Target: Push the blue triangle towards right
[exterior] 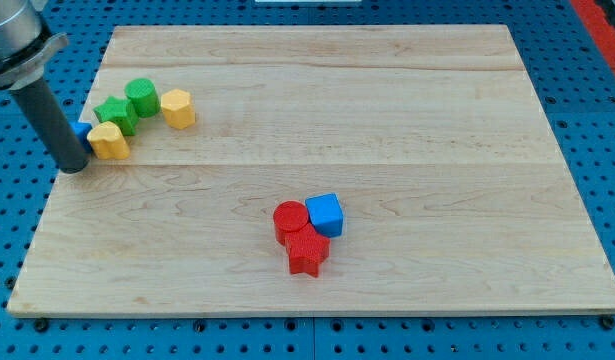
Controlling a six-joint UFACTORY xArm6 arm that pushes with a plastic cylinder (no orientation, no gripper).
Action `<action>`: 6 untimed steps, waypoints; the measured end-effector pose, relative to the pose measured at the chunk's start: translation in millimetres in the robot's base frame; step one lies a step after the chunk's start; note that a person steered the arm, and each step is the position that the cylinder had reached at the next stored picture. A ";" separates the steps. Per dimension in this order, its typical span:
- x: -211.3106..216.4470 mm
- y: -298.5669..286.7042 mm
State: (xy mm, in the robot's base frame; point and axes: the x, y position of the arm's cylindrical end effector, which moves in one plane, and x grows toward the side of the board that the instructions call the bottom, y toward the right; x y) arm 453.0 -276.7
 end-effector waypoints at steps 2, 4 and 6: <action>34.5 -27.5; 10.5 -28.3; -31.9 -27.7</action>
